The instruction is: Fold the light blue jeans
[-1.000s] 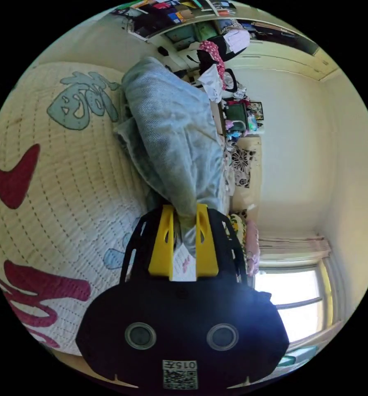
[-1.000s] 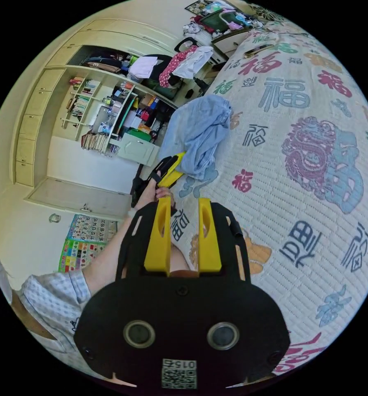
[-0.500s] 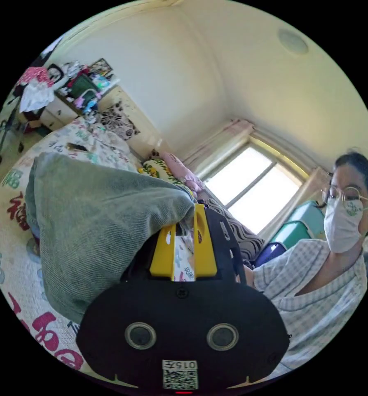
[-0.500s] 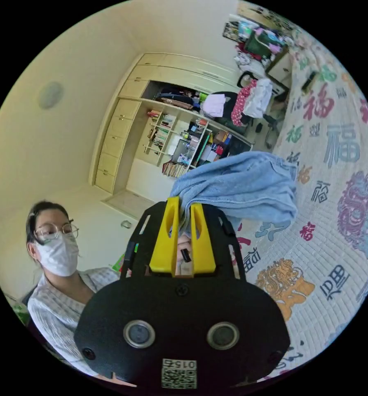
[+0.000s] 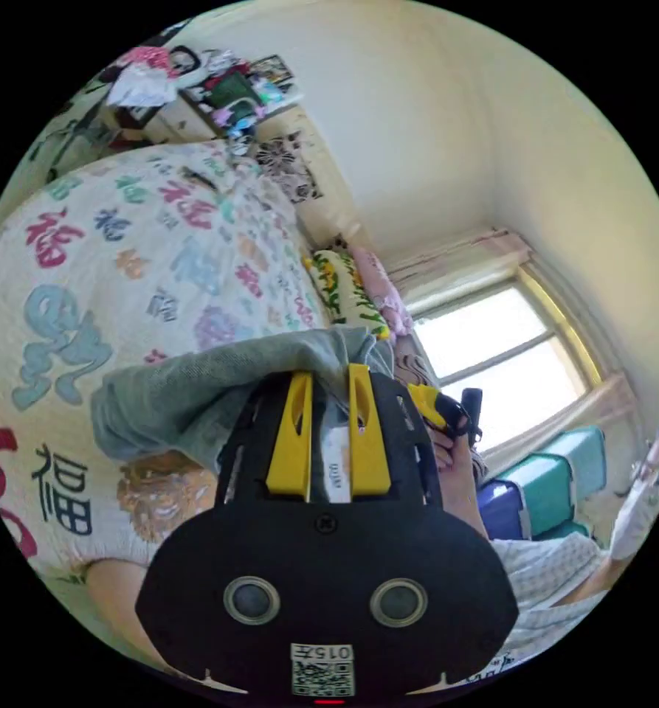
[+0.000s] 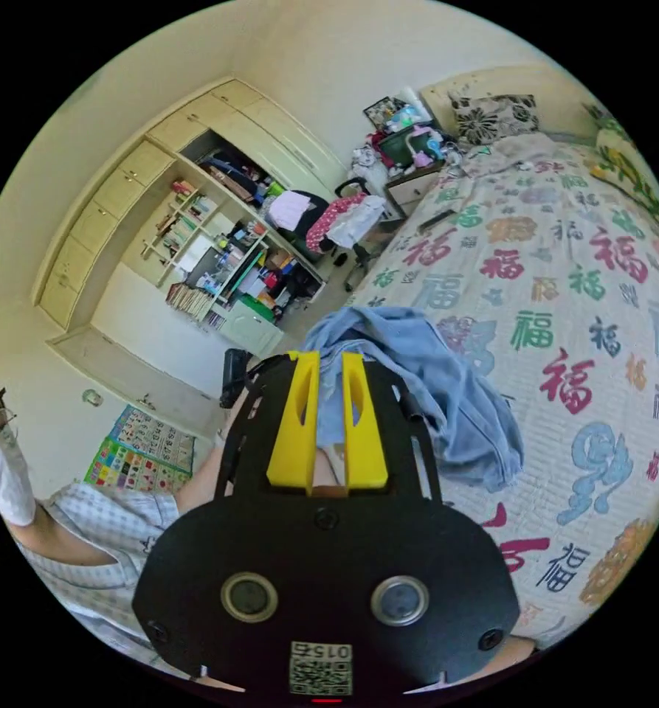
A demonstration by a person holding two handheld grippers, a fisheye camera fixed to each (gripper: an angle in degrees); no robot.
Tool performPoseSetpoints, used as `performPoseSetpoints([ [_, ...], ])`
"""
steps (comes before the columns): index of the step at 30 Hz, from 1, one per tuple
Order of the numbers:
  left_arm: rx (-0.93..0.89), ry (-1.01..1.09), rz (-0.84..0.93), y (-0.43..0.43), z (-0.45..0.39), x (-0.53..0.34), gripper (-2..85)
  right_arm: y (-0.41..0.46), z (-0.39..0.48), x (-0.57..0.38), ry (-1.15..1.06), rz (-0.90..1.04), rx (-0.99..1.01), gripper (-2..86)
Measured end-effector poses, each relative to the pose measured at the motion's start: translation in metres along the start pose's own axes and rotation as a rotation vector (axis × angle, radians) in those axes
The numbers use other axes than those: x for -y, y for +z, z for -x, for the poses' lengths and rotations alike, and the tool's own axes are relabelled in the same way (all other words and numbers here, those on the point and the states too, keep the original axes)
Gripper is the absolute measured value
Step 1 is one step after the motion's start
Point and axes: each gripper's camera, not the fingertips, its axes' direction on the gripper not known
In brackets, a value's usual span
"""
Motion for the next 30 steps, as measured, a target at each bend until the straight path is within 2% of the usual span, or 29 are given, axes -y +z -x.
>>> performPoseSetpoints([
  [2,0.23,-0.095,-0.129,-0.018,0.03,-0.016,6.0,-0.004,-0.047,-0.042,0.11,-0.012,0.024,7.3],
  [3,0.259,-0.122,-0.162,-0.024,0.035,-0.02,5.5,-0.003,-0.059,-0.052,0.143,-0.006,0.02,7.8],
  [4,0.216,-0.166,-0.234,-0.037,0.041,-0.028,4.9,0.0,-0.082,-0.071,0.205,0.013,-0.01,8.9],
  [6,0.079,-0.133,-0.263,-0.045,0.037,-0.036,4.7,0.005,-0.11,-0.095,0.28,0.037,-0.082,11.3],
  [9,0.101,0.034,-0.061,-0.015,-0.003,-0.043,6.7,0.018,-0.149,-0.12,0.358,0.088,-0.185,16.5],
  [11,0.156,0.188,0.116,0.034,-0.041,-0.058,10.4,0.028,-0.18,-0.128,0.424,0.112,-0.227,18.0],
  [14,0.285,0.391,0.297,0.107,-0.084,-0.08,13.3,0.024,-0.21,-0.127,0.478,0.007,-0.127,18.7],
  [16,0.336,0.504,0.356,0.147,-0.105,-0.092,13.6,0.024,-0.222,-0.12,0.482,-0.01,-0.043,17.8],
  [19,0.462,0.63,0.371,0.205,-0.126,-0.103,13.7,0.035,-0.226,-0.105,0.455,0.083,0.074,12.0],
  [22,0.626,0.626,0.448,0.258,-0.129,-0.103,14.2,0.034,-0.207,-0.098,0.377,0.166,0.159,6.8],
  [24,0.703,0.64,0.478,0.283,-0.131,-0.105,13.5,0.017,-0.189,-0.097,0.328,0.139,0.185,6.1],
  [28,0.549,0.676,0.471,0.297,-0.167,-0.09,2.5,-0.048,-0.137,-0.092,0.177,0.053,0.172,5.7],
  [30,0.456,0.726,0.468,0.299,-0.198,-0.079,1.3,-0.092,-0.11,-0.087,0.11,-0.018,0.159,5.5],
])
